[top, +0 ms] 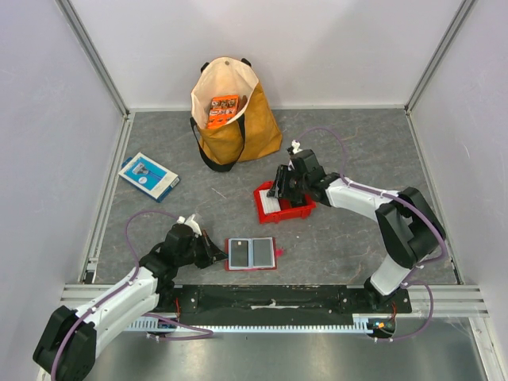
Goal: Put the credit cards into the card holder
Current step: Pick up the credit card from the storage box.
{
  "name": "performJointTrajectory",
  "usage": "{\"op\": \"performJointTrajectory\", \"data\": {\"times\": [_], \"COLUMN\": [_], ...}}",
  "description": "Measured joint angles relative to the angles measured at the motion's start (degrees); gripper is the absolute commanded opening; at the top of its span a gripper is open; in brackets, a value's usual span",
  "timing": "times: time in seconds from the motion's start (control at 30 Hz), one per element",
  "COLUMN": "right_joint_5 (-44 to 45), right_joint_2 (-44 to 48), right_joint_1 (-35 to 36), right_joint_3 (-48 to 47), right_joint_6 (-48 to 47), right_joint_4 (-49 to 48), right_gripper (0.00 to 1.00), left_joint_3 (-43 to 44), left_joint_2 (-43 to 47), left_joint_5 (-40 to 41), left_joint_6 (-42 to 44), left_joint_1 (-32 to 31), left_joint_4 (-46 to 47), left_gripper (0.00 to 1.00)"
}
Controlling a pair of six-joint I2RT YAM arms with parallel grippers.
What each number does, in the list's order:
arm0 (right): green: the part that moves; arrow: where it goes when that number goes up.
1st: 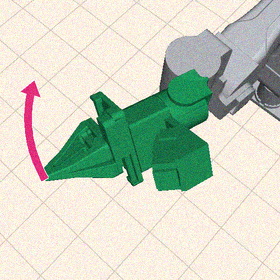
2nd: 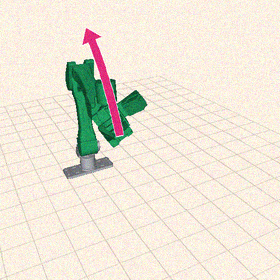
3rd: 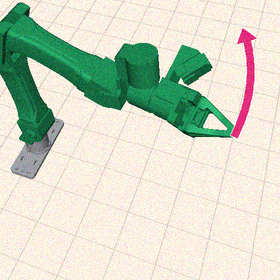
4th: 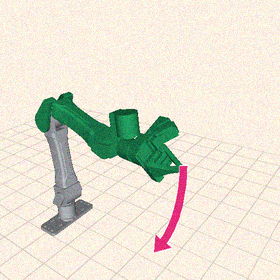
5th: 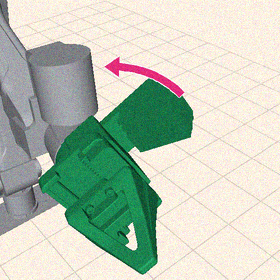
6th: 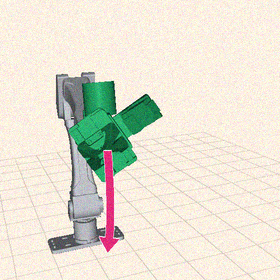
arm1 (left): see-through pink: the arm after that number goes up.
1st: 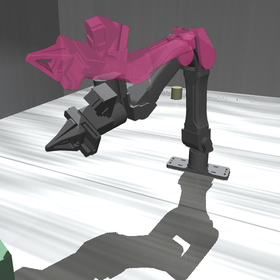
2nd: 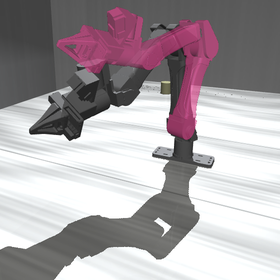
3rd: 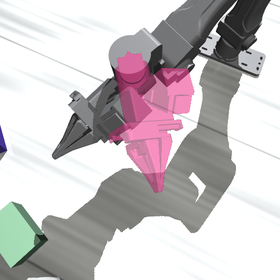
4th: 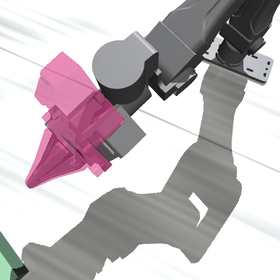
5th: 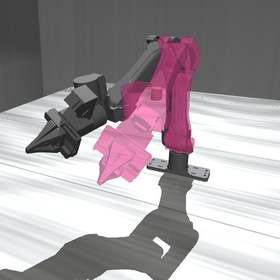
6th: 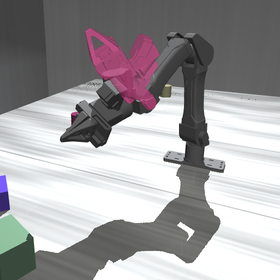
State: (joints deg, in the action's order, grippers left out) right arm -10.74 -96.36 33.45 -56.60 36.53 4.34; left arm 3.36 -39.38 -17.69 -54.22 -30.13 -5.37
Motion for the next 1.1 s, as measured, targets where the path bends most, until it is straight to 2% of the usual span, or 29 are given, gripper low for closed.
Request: {"op": "performJointTrajectory", "data": {"times": [0.2, 0.5, 0.57, 0.6, 0.67, 0.77, 0.83, 0.97, 1.03, 1.1], "right_joint_5": [0.0, 0.17, 0.15, 0.13, 0.24, 0.2, 0.2, 0.61, 0.7, 0.68], "right_joint_2": [1.07, 1.38, 1.38, 1.38, 1.38, 1.38, 1.38, 1.38, 1.38, 1.31], "right_joint_1": [-0.2, -0.52, -0.59, -0.61, -0.7, -0.68, -0.66, -0.7, -0.74, -0.74], "right_joint_3": [0.09, 0.79, 0.83, 0.85, 0.85, 0.85, 0.85, 0.85, 0.85, 0.85], "right_joint_6": [0.13, 0.28, 0.31, 0.24, 0.28, 0.24, 0.07, -0.09, -0.15, -0.17], "right_joint_4": [-0.07, -0.04, -0.07, -0.07, -0.02, -0.04, -0.02, 0.0, -0.02, -0.02], "right_gripper": [0.36, 0.23, 0.16, 0.18, 0.32, 0.35, 0.43, 0.49, 0.57, 0.58], "left_joint_3": [0.0, 0.0, 0.0, 0.0, 0.0, 0.0, 0.0, 0.0, 0.0, 0.0], "left_joint_2": [0.0, 0.04, 0.04, 0.07, 0.15, 0.15, 0.15, 0.15, 0.15, 0.15], "left_joint_5": [-0.02, -0.39, -0.39, -0.39, -0.39, -0.39, -0.39, -0.39, -0.39, -0.39], "left_joint_6": [0.02, 0.02, 0.02, 0.02, 0.02, 0.02, 0.02, 0.02, 0.02, 0.02], "left_joint_1": [0.0, 0.0, 0.0, 0.0, 0.0, 0.0, 0.0, 0.0, 0.0, 0.0], "left_joint_4": [0.0, 0.0, -0.02, -0.02, -0.02, -0.04, -0.02, -0.04, -0.04, -0.04], "left_gripper": [0.02, 0.02, 0.02, 0.02, 0.02, 0.02, 0.02, 0.02, 0.02, 0.02]}}
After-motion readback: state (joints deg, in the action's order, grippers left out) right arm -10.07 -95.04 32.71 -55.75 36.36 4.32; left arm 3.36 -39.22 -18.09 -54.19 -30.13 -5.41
